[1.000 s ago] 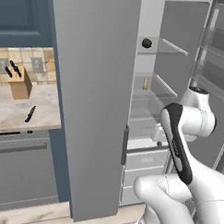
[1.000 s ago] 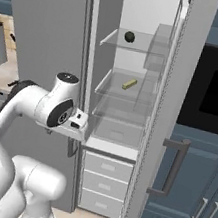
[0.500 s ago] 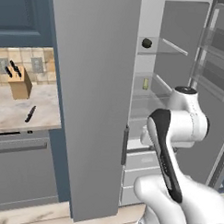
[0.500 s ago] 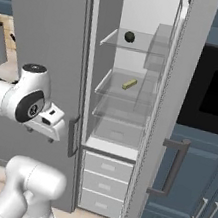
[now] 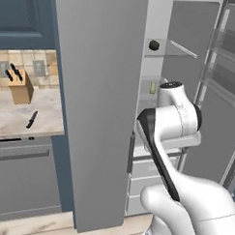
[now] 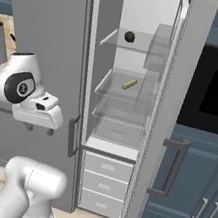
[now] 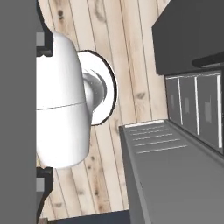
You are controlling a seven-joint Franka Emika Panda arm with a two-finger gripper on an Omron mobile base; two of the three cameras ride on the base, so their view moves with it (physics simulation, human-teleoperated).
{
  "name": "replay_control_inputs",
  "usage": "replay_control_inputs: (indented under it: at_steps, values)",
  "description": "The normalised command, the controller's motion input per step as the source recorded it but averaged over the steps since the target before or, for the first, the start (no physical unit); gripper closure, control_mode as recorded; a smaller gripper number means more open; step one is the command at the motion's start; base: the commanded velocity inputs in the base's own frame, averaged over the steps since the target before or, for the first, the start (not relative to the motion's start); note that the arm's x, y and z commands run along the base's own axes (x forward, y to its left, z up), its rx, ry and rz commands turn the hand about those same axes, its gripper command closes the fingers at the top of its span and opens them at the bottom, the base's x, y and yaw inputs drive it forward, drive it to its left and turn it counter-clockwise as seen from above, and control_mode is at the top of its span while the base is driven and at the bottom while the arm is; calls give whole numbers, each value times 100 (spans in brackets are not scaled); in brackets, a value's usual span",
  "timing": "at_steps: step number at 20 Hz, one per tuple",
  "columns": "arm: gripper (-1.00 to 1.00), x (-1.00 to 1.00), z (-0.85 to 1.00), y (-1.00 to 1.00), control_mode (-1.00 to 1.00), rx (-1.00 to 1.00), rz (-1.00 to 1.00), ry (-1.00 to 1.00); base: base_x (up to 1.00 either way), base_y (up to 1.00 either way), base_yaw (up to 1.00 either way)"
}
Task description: Retrieve the butter from the fridge and place it on a plate on the dining table. Then retrieve the butter knife by the fridge and place it near the plate.
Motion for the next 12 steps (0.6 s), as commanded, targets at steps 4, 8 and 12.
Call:
replay_control_inputs:
  at_steps: [4, 8, 12]
  values:
    - [-100, 0, -8, -40, -100, 11, 3, 0, 0, 0, 0]
    - [-100, 0, -11, -24, -100, 9, 1, 0, 0, 0, 0]
    - [-100, 0, -1, 0, -100, 0, 0, 0, 0, 0, 0]
